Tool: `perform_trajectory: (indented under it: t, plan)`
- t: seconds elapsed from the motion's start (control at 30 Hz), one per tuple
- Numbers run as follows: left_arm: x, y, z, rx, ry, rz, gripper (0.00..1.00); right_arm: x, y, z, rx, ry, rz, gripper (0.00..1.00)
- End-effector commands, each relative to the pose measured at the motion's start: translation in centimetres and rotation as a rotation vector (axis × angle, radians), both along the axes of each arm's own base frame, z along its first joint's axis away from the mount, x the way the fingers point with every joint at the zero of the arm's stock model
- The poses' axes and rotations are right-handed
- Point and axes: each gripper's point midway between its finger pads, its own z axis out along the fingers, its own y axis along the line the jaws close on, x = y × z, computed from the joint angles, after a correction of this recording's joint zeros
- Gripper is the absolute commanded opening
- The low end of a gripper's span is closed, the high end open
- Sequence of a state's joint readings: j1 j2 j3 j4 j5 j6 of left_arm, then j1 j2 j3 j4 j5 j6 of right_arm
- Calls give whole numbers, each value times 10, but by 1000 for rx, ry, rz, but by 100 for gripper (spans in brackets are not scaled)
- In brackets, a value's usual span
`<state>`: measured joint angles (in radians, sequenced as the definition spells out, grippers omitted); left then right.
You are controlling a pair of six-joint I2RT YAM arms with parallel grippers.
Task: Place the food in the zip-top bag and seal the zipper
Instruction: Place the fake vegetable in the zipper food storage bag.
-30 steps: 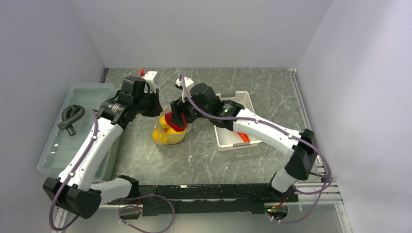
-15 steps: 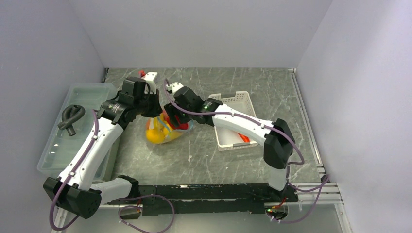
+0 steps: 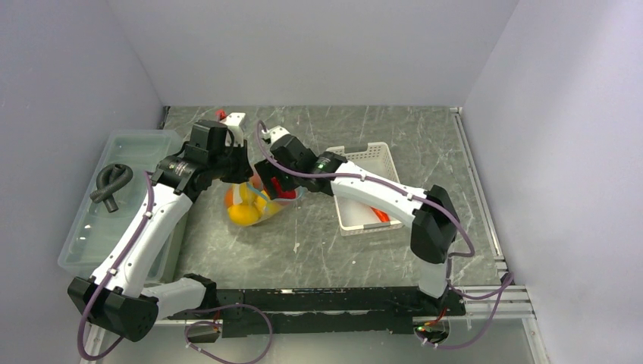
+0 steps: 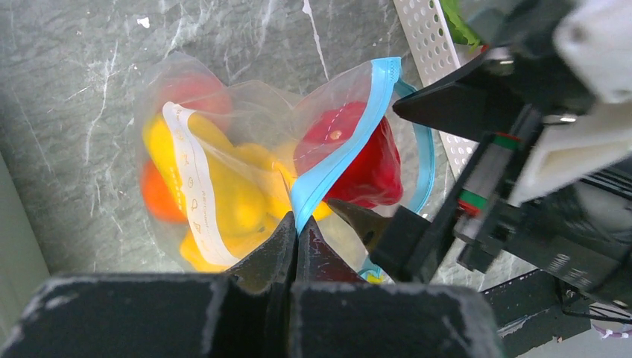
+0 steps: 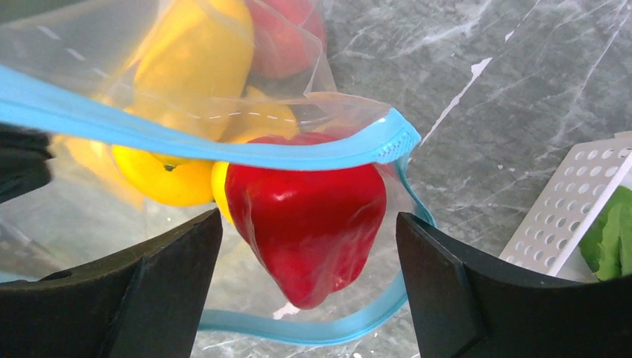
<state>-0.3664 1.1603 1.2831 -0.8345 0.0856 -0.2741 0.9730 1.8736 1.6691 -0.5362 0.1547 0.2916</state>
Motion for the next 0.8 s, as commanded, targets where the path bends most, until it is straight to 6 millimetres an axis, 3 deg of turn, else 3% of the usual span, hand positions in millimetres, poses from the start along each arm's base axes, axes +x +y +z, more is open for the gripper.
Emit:
perform_trajectory:
  t: [0.0,0.2,0.33,0.5,0.77]
  plan:
    - [4,-3,16,-26,-65,-18,0,-3,2,61,139,-71,-3,91]
    - [4,-3,15,-25,-63,-16,0,-7,-14,86,180,-113,-37,92]
    - [4,-3,14,-24,-60,-14,0,-8,-29,88,178,-118,-91,89]
    - [5,-3,14,-24,-61,-15,0,-12,-43,73,174,-73,-162,78]
    - [5,-3,13,-21,-56,-14,0,-37,-42,54,253,37,-140,66]
